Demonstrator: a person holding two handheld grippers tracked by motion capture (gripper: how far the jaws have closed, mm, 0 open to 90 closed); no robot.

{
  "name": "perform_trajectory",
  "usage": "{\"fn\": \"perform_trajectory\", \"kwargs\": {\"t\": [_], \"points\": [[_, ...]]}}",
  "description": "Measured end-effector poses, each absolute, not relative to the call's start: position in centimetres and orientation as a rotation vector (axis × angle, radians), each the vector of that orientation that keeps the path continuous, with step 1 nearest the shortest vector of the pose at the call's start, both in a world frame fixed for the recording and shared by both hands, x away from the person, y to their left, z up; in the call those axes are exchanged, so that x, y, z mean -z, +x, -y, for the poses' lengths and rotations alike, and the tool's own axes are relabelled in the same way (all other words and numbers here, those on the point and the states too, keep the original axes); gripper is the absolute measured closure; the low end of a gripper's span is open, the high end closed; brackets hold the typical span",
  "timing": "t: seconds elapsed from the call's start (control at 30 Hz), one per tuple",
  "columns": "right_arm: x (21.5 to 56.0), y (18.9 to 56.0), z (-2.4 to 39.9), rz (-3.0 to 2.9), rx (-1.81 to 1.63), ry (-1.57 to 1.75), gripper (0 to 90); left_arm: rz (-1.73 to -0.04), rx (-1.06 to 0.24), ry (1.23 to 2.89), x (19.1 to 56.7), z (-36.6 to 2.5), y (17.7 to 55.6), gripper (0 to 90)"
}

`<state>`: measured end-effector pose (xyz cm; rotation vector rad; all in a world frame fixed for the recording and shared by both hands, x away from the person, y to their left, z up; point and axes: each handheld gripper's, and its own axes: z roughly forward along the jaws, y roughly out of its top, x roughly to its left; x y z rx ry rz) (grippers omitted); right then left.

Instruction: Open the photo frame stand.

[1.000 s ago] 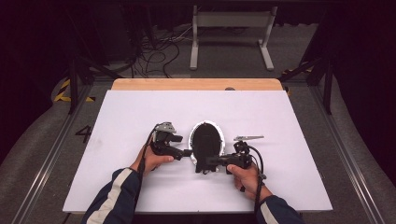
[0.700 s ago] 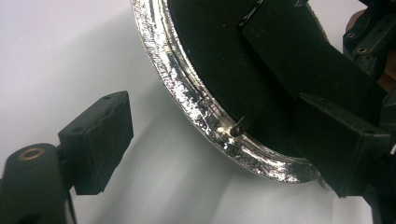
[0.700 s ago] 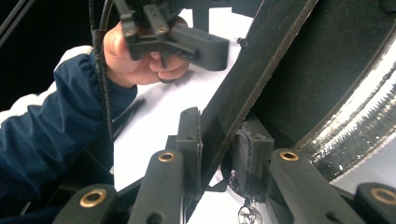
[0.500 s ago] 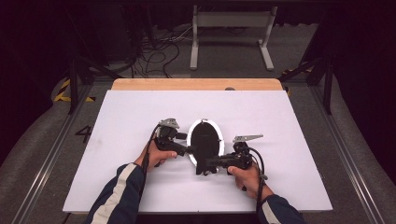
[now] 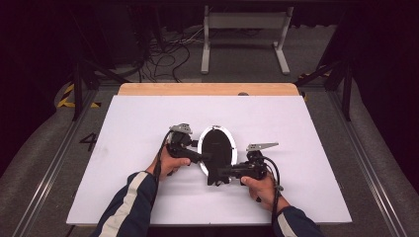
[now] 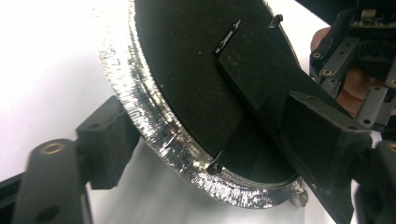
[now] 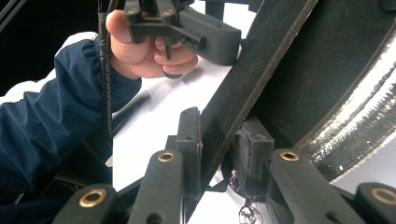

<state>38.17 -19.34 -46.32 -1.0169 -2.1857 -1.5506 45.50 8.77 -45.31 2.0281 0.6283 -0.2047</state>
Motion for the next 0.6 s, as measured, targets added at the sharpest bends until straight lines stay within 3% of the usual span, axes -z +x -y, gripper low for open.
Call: {"fn": "perform_trajectory", "kwargs": {"t": [0.33, 0.6], "points": [[46.0, 37.9, 19.3, 2.219, 1.546, -1.037, 76.0, -0.641, 0.13, 1.926, 44.2, -10.2, 45.0, 54.2], [45.9, 38.0, 19.5, 2.233, 1.539, -1.087, 77.6, -0.554, 0.034, 1.891, 42.4, -10.6, 43.6, 66.1]]}}
